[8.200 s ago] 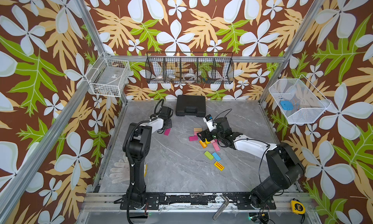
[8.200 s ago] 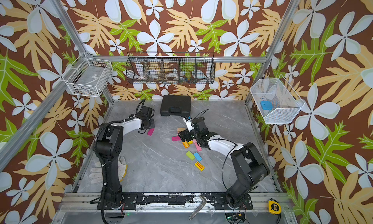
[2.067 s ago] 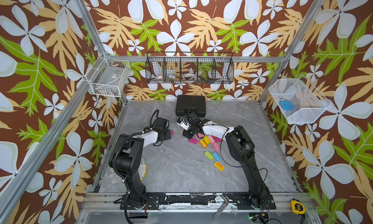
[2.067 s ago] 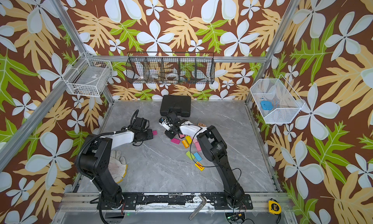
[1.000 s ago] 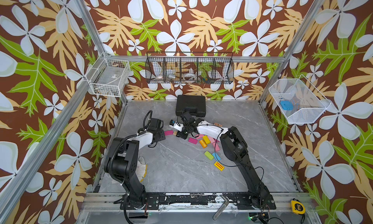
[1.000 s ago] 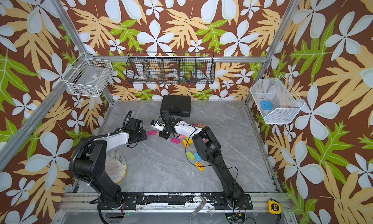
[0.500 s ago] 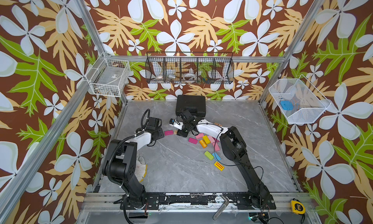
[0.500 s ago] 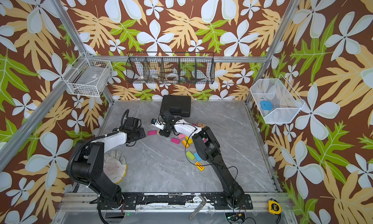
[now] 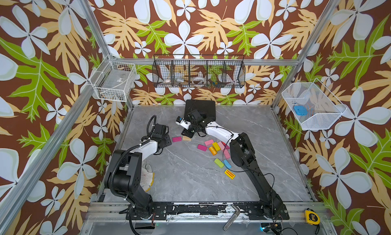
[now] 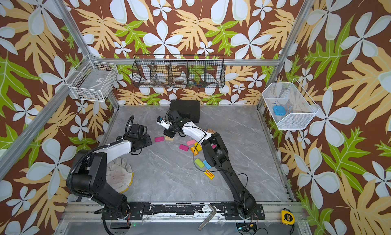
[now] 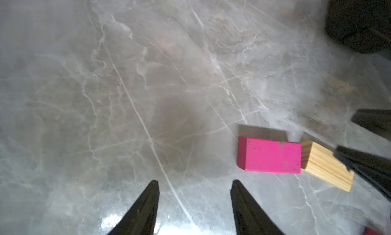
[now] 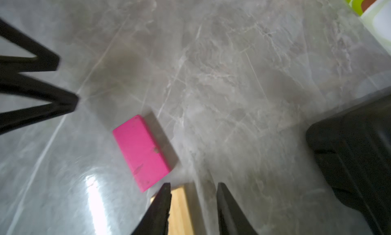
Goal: Assemble the number 7 with building blocks
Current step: Adjust the building block at the center of the board.
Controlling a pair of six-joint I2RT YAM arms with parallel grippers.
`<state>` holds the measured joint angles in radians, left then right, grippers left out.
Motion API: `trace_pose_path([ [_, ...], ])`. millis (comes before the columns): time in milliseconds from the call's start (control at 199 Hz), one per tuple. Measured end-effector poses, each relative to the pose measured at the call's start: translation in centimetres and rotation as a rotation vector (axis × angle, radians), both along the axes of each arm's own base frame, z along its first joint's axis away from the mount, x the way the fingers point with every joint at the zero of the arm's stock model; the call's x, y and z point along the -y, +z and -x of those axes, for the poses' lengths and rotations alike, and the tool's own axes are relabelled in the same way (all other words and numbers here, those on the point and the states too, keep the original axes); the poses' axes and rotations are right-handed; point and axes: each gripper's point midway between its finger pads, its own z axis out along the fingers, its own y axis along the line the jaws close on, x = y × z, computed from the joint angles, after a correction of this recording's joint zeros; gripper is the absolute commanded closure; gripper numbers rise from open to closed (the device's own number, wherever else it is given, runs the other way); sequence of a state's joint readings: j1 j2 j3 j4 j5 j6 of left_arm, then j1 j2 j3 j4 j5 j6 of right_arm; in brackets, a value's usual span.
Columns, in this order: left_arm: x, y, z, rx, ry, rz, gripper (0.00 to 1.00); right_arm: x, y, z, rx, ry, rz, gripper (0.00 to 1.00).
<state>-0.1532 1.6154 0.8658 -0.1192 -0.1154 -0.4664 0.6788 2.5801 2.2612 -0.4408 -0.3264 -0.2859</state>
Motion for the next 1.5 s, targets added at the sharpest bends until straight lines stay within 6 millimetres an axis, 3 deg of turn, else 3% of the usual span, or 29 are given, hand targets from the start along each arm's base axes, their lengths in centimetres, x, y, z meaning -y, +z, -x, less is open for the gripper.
trace_pose_path([
  [125, 0.0, 0.3, 0.2, 0.014, 0.004, 0.005, 0.43, -0.5, -1.1, -1.1, -0.018, -0.048, -0.019, 0.73],
  [336, 0.1, 0.3, 0.6, 0.023, 0.005, 0.022, 0.43, -1.7, -2.7, -1.4, -0.053, -0.062, -0.062, 0.73],
  [466, 0.1, 0.5, 0.5, 0.031, 0.005, 0.024, 0.43, -2.4, -2.2, -1.5, -0.055, -0.053, -0.093, 0.73],
  [893, 0.2, 1.0, 0.5, 0.039, -0.006, 0.024, 0.43, -3.3, -2.6, 1.2, -0.072, 0.023, -0.065, 0.73],
  [1088, 0.2, 1.3, 0.6, 0.045, -0.009, 0.023, 0.43, -3.1, -2.7, 1.2, -0.070, 0.020, -0.056, 0.69],
  [1229, 0.4, 0.9, 0.5, 0.032, -0.017, 0.024, 0.43, -2.7, -2.2, 0.5, -0.053, 0.002, -0.054, 0.62],
  [1334, 0.7, 0.9, 0.3, 0.033, -0.039, 0.033, 0.43, -2.1, -0.5, -0.3, -0.035, -0.014, -0.073, 0.54],
  [1505, 1.3, 1.8, -0.4, 0.052, -0.059, 0.053, 0.44, 0.0, 1.5, -1.7, -0.030, -0.071, -0.101, 0.58],
])
